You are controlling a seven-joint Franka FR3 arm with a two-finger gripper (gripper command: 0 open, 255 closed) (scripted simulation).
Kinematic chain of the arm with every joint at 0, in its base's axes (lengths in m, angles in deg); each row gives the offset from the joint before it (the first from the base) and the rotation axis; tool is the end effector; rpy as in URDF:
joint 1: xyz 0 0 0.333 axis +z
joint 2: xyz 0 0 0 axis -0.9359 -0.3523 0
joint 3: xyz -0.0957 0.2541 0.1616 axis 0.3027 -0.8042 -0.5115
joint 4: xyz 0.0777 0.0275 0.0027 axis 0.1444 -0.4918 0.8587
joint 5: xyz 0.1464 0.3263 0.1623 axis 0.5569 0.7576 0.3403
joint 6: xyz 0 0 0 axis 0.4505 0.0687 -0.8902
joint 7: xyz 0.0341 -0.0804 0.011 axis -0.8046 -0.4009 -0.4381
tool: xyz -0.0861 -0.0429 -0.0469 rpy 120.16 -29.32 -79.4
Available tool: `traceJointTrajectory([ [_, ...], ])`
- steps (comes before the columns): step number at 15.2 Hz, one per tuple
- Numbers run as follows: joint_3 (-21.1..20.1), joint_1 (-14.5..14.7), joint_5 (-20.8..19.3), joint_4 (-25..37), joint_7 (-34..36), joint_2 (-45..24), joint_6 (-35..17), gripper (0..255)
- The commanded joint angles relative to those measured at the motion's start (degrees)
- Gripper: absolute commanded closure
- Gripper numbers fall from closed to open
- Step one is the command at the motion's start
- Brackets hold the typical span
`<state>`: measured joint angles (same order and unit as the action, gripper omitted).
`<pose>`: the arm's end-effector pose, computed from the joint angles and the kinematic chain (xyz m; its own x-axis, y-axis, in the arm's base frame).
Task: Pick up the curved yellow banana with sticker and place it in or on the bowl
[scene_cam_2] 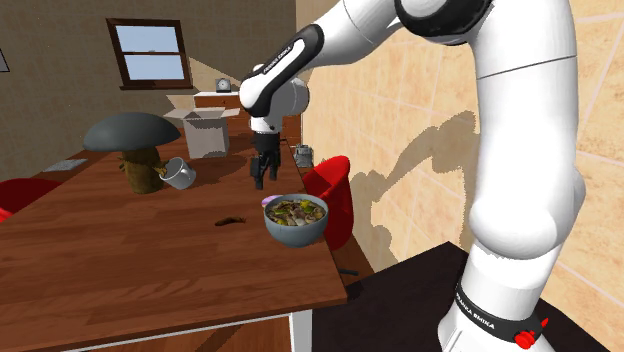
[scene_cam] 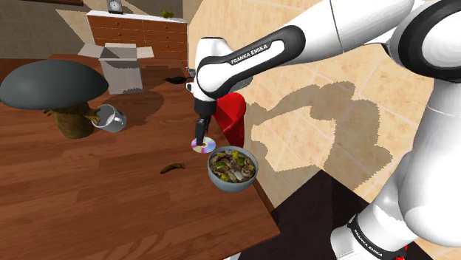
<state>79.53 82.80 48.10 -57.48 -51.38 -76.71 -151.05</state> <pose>0.5714 0.2265 0.3368 0.7121 0.7017 0.0241 0.6990 -0.7053 -0.1176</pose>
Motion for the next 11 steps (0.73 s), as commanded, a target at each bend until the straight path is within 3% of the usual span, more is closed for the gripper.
traceJointTrajectory([
  [1,-0.85,0.72,0.10,3.72,-1.10,-3.93,0.25,0],
  [7,-3.17,3.19,-0.22,13.66,-3.90,-14.61,0.85,0],
  [11,-3.12,3.55,-0.36,12.88,-3.83,-16.18,-1.52,0],
])
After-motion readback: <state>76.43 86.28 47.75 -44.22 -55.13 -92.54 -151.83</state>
